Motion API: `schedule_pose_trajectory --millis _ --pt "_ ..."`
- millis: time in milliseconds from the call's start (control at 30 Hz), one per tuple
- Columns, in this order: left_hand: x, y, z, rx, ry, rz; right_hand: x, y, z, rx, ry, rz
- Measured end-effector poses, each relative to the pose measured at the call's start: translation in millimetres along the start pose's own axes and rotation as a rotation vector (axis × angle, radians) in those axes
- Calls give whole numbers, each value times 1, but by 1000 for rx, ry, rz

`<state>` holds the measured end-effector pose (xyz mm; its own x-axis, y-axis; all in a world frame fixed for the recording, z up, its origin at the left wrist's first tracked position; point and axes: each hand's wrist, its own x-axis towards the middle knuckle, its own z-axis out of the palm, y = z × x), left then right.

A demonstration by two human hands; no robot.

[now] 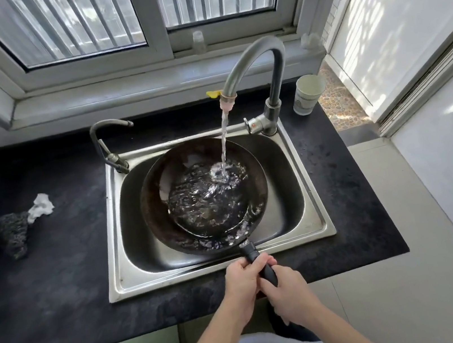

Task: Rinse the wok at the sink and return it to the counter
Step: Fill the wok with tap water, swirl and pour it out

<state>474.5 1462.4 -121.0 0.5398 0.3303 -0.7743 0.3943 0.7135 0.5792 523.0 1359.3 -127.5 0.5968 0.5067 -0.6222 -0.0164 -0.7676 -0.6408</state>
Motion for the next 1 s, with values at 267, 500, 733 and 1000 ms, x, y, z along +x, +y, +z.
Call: schedule_pose_trajectory --millis 267,500,733,1000 --pt "-16 -13 -21 -213 48 -9 -25 -11 13 293 -166 -5" --pt "-24 -17 -43 -346 -65 -18 -32 -19 22 340 -228 -39" --pt "-20 -20 -44 -250 -48 48 -29 -16 24 324 -204 -5" --pt "-18 -27 -35 -207 40 100 -27 1 27 90 -16 -63"
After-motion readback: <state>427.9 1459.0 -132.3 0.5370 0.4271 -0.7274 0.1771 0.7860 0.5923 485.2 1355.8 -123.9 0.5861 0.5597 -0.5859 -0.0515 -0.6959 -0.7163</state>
